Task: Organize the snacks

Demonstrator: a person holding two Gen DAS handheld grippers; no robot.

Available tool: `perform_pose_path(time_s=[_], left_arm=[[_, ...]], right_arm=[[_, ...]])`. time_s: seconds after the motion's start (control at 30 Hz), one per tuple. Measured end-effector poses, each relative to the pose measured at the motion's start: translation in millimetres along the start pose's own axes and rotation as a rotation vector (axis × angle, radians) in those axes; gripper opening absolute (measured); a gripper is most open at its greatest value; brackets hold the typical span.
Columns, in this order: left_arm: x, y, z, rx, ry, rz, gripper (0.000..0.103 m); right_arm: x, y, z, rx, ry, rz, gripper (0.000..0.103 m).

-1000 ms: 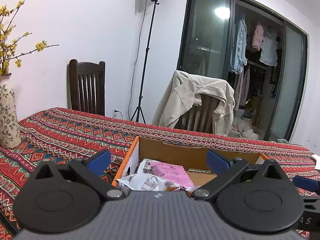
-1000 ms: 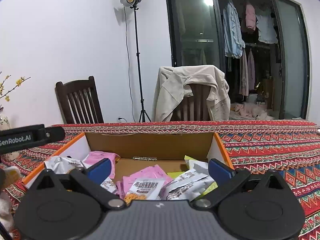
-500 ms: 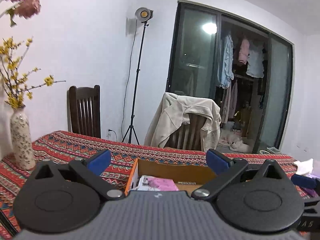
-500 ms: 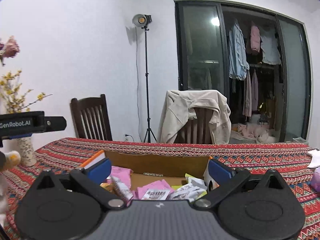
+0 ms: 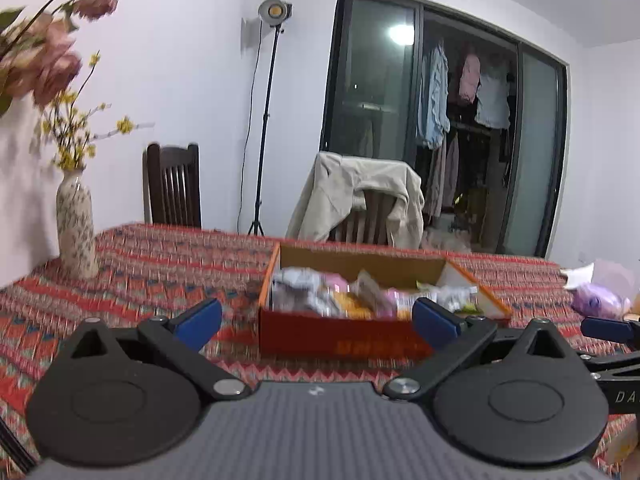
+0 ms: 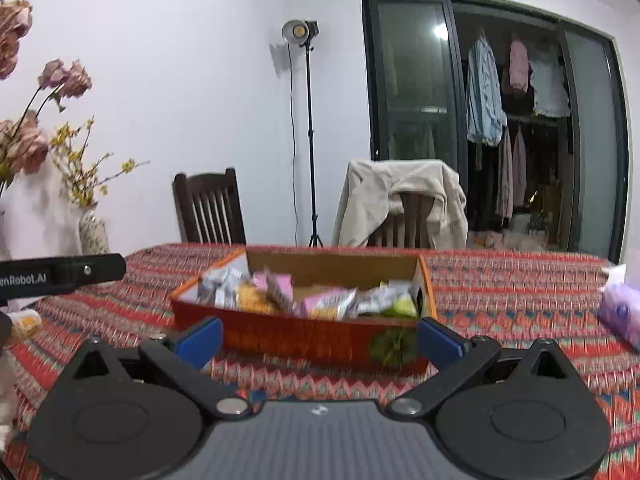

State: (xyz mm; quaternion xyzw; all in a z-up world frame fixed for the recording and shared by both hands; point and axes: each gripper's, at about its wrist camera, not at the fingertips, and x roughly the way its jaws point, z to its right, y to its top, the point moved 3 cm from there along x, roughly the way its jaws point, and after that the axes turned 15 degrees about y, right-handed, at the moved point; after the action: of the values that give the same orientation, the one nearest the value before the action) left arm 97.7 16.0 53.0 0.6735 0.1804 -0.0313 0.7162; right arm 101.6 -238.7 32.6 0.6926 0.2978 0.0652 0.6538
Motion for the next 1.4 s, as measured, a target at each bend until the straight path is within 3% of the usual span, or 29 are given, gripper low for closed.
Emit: perform_pose_path(time_s=[0.2,0.43,1.4], left_arm=[[-7.7,-29.5,-2.3,0.015,-0.013,-0.067,0.103],[-14.4,-45.4,0.3,0.04,-0.014,-0.087,0.103],[-11.8,-52.8,7.5,0.059,-0.026,-0.105,0.103]], right_arm=[[-6.7,-23.9,-4.0,0.027,-0.005,-0.053,0.103],[-12.6,-35.6,-4.0,0.045,-0.01,-0.065,0.103],[-8.2,-43.7,-1.0,0.06,-0.016,-0.09,0.103]])
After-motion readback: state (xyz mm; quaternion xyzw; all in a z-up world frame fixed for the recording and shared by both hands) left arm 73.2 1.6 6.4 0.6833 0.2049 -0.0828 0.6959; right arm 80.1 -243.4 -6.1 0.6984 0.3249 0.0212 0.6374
